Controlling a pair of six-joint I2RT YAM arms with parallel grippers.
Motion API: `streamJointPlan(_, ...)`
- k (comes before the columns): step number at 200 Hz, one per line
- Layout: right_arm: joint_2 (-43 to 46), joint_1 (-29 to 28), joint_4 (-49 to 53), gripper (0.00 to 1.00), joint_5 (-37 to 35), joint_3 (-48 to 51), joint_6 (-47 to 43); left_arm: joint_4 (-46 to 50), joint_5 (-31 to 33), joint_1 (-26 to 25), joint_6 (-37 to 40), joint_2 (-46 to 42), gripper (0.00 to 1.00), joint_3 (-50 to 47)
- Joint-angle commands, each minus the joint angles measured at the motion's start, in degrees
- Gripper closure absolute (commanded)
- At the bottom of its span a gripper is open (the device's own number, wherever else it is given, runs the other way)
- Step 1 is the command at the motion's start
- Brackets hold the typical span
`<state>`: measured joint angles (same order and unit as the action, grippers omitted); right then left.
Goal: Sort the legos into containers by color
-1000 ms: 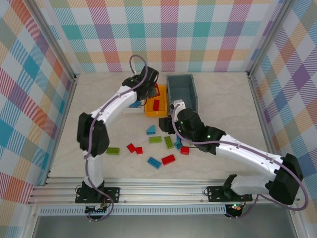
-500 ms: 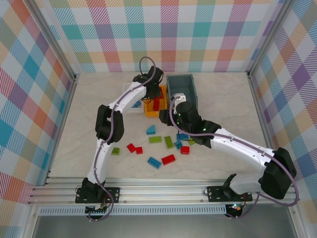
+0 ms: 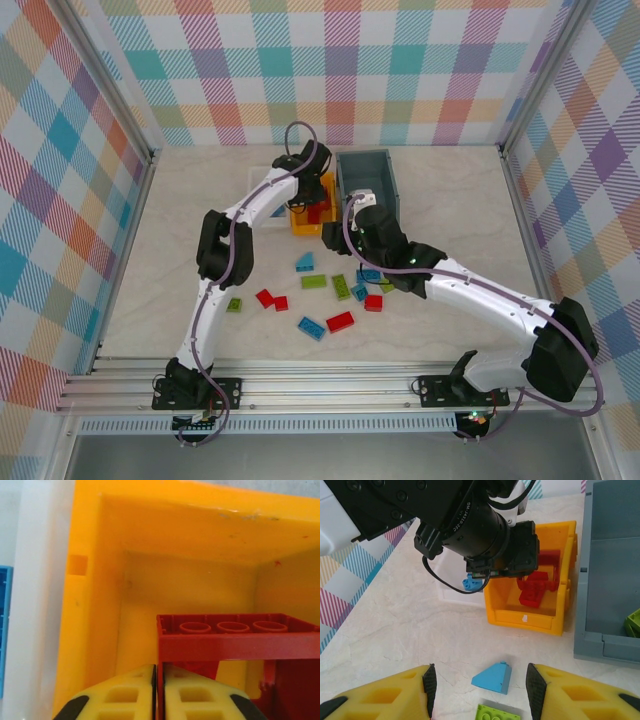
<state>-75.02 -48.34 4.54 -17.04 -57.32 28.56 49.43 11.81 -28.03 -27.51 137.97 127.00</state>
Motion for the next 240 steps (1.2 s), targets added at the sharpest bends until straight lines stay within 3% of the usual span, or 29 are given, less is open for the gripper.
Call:
streamJointPlan(1, 2.15, 0.39, 0.79, 0.47, 0.70, 0.61, 0.64, 1.64, -1.15, 0.27, 0.61, -3.90, 0.77, 1.59)
streamJointPlan(16, 3.05, 0.39, 1.29, 0.47, 0.78, 0.98, 0.53, 1.66, -1.52, 0.25, 0.66, -6.68, 0.68, 1.54)
streamJointPlan(39, 4.24, 0.42, 2.16, 0.47, 1.25, 1.50, -0.16, 1.83, -0.71, -0.42, 0.40, -12.55, 0.64, 0.26)
streamJointPlan(64, 5.13, 0.41, 3.20, 0.48, 2.61, 2.18, -2.28, -1.06, 0.49, -0.53, -2.63, -23.89, 0.54, -9.95)
streamJointPlan(109, 7.96, 0.08, 5.74, 0.48, 8.39, 4.27, -7.42, -6.30, 0.05, -0.56, -10.68, -49.31, 0.53, -38.88)
streamJointPlan(152, 9.75, -1.86, 9.07, 0.47, 9.39, 5.32, -10.32, -4.67, -0.82, -0.62, -19.00, -70.43, 0.51, -60.87)
streamJointPlan(215, 11.83, -4.85, 13.09, 0.46, 7.02, 6.05, -11.07, -0.44, -2.94, -0.71, -25.13, -84.66, 0.51, -74.32)
streamJointPlan(240, 8.34, -7.72, 14.24, 0.44, 7.54, 3.81, -12.81, 2.20, -1.08, -0.69, -27.57, -87.96, 0.51, -75.83)
